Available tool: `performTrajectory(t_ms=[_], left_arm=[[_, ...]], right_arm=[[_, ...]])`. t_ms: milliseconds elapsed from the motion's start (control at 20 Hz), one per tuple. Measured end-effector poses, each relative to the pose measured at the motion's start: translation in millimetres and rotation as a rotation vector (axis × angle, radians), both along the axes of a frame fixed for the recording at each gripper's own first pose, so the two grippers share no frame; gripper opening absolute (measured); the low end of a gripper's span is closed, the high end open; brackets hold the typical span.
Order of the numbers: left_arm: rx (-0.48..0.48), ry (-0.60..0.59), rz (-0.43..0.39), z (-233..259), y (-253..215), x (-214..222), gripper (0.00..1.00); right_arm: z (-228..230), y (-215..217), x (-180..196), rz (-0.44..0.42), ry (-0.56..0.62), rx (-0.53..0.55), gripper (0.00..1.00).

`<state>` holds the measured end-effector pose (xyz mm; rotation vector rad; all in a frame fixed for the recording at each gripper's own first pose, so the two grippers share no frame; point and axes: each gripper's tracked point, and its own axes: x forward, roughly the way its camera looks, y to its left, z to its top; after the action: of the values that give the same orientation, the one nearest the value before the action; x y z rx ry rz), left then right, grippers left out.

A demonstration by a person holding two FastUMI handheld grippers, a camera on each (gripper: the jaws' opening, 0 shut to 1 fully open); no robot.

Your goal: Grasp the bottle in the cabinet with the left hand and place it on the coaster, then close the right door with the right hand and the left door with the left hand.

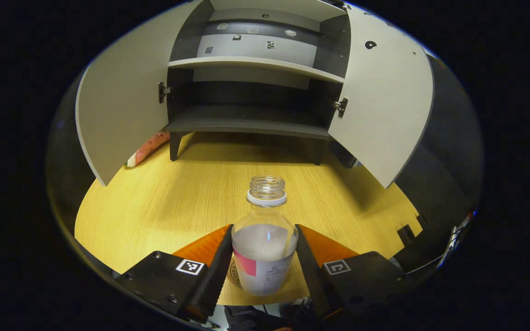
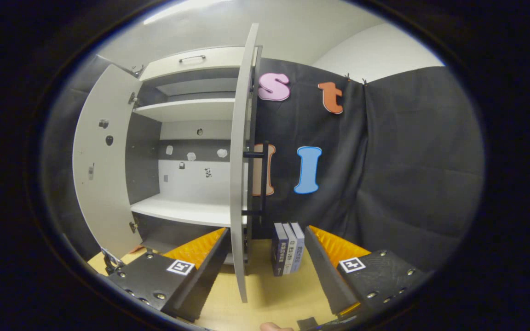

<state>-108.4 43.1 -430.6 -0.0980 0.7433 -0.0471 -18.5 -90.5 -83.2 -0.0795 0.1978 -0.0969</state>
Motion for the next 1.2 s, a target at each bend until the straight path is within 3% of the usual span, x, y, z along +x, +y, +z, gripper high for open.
performTrajectory(t_ms=[250,650,1200], left_arm=[[-0.005,-0.033,0.025,3,1,-10,0.80],[0.037,-0.025,-0.013,1,0,-15,0.80],[0.033,0.009,-0.036,-1,-1,-19,0.82]], right_arm=[[4,7,1,0.030,0.001,-0.010,0.98],[1,21,1,0.086,0.010,-0.007,0.99],[1,13,1,0.068,-0.006,0.009,0.99]])
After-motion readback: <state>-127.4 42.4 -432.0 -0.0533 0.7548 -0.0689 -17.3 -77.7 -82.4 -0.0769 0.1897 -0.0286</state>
